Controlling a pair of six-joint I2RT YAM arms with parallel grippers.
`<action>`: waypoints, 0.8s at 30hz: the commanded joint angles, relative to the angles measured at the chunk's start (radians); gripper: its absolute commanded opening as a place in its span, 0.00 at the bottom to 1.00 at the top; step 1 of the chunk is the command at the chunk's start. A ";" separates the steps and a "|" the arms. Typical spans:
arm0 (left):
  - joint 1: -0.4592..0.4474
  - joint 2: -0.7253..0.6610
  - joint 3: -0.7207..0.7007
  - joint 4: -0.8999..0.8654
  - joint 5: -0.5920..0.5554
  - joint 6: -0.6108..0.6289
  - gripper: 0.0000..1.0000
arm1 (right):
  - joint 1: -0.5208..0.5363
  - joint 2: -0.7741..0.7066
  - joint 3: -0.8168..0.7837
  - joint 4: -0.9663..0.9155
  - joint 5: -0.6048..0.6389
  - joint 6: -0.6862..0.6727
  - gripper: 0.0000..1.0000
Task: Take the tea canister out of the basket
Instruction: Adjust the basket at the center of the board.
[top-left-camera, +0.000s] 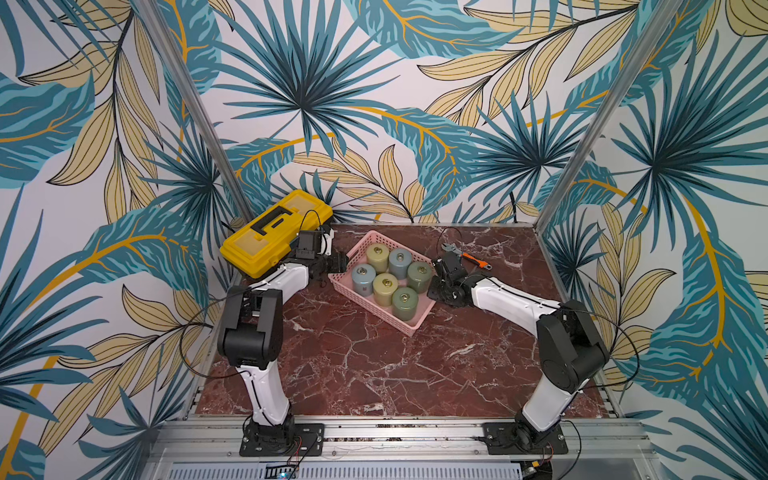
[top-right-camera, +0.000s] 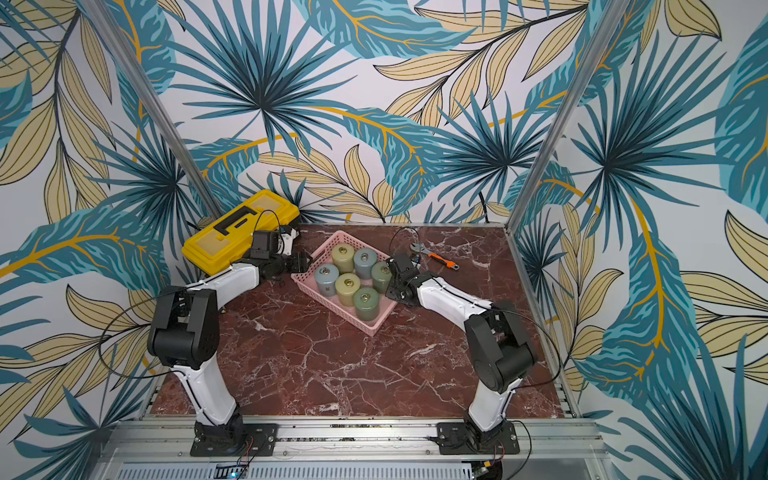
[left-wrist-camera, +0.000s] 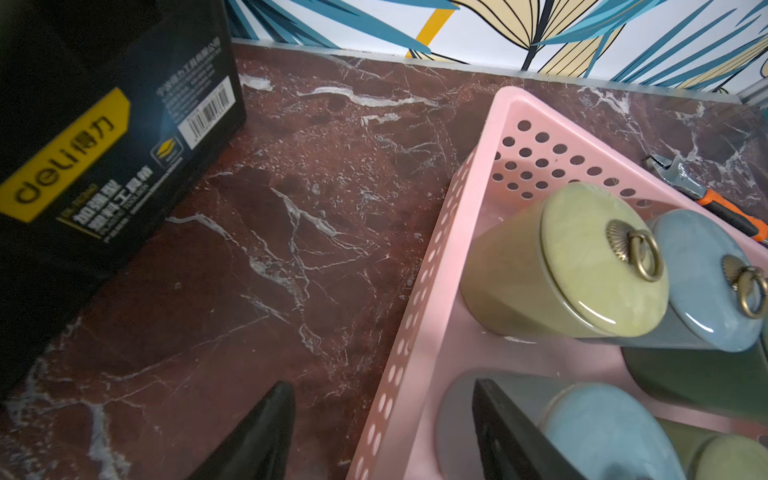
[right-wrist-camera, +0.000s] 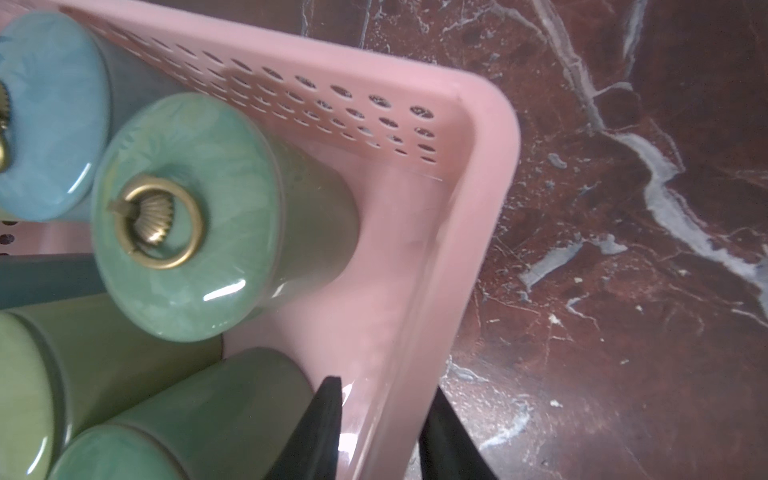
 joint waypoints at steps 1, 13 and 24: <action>-0.011 0.011 0.056 -0.027 0.016 0.019 0.69 | 0.005 0.023 0.011 0.002 0.000 0.002 0.30; -0.021 0.084 0.133 -0.088 0.017 0.019 0.50 | 0.006 0.031 0.015 -0.003 0.010 -0.020 0.20; -0.038 0.076 0.133 -0.145 0.019 0.019 0.27 | 0.002 0.012 0.018 -0.034 0.038 -0.064 0.20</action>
